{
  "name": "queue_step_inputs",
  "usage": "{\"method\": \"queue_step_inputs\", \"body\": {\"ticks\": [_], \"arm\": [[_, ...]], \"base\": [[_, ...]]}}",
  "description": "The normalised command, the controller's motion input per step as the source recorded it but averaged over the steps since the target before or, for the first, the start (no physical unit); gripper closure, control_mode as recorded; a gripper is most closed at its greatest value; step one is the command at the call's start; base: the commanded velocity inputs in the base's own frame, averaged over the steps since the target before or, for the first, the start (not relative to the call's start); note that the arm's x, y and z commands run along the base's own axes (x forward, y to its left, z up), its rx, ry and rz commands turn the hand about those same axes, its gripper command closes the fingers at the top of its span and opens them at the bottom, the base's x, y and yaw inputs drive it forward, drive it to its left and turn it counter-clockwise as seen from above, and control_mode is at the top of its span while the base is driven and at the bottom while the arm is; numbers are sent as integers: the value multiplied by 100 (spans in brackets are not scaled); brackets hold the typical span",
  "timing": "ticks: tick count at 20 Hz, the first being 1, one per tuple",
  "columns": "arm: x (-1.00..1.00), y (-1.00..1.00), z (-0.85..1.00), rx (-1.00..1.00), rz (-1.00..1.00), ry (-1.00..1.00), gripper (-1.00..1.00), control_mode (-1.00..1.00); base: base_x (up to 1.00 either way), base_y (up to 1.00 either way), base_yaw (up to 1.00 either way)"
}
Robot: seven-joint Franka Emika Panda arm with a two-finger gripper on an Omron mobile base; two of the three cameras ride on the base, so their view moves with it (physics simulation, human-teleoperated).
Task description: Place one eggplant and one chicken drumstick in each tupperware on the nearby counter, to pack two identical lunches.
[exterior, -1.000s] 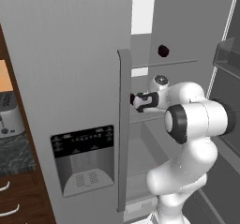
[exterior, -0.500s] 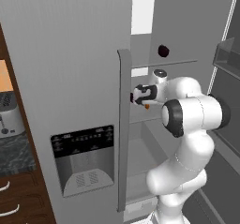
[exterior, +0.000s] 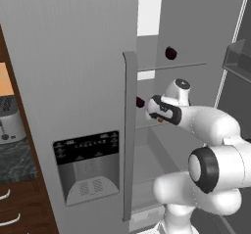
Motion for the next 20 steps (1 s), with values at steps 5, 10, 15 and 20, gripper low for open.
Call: {"method": "queue_step_inputs", "body": {"ticks": [5,10,15,20], "arm": [[-100,30,62,-1,5,1,100,-100],[-100,2,65,0,-5,1,100,-100],[-100,-5,41,0,-9,0,100,-100],[-40,0,5,0,-3,-1,100,100]], "base": [[0,0,0],[0,0,0],[0,0,0],[-60,7,2]]}}
